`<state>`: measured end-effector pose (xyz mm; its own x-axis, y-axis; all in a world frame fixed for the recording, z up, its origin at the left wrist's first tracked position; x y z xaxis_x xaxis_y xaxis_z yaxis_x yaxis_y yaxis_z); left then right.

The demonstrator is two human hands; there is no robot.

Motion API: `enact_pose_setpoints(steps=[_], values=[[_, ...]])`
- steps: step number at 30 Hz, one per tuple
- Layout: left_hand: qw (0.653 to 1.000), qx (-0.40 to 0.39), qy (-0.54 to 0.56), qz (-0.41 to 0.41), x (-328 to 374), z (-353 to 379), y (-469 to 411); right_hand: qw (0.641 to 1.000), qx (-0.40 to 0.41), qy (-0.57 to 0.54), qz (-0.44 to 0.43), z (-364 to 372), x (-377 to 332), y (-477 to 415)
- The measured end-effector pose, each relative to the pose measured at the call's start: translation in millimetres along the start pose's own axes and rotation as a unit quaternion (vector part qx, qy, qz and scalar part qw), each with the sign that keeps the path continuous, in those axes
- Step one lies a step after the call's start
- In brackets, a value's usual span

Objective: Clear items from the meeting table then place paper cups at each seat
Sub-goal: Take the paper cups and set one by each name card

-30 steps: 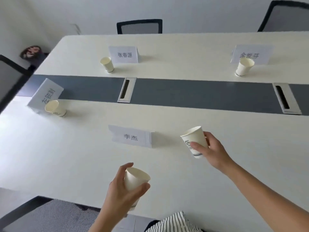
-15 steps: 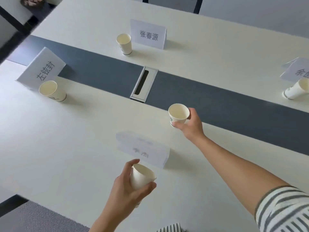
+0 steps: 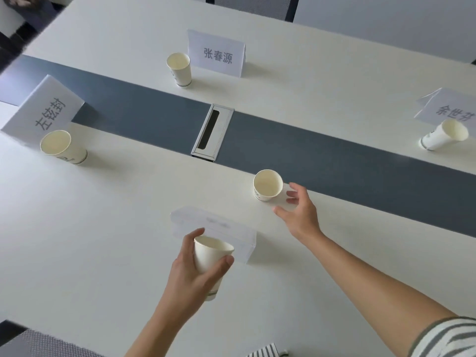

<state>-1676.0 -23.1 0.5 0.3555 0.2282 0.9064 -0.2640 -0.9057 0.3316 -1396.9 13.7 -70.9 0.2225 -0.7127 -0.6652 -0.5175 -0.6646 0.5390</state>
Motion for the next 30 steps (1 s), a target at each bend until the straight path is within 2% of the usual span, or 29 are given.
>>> enact_pose_setpoints(steps=[3,7,10,14,18,22,25,30], values=[[0.999,-0.022,-0.009,0.028,12,5,3,1.0,0.0,-0.032,0.0,-27,9,44],[0.991,-0.101,-0.044,0.079,36,27,23,0.996,-0.026,-0.081,0.003,-53,33,113],[0.978,-0.146,-0.076,0.13,48,48,43,0.992,-0.034,-0.118,0.01,-66,51,161],[0.956,-0.162,-0.117,0.217,67,81,85,0.981,-0.06,-0.185,0.021,-80,74,233],[0.93,-0.219,-0.141,0.26,71,121,142,0.961,-0.088,-0.259,0.047,-93,116,299],[0.88,-0.321,-0.165,0.309,69,167,215,0.934,-0.044,-0.343,0.087,-106,183,367],[0.813,-0.397,-0.18,0.386,64,200,270,0.902,0.035,-0.415,0.114,-116,240,419],[0.725,-0.518,-0.186,0.414,51,259,357,0.844,0.114,-0.506,0.135,-126,318,499]])
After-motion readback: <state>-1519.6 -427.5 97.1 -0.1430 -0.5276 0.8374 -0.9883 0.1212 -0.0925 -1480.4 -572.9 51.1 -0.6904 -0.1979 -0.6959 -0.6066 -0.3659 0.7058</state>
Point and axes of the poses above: each hand's wrist, its own y-axis away from the middle knuckle, its own z-axis out of the palm, x = y × z, the point moved 7 cm from there along -y, towards the middle knuckle, and after that the axes turned 13 degrees about z, right-handed, at the moved point
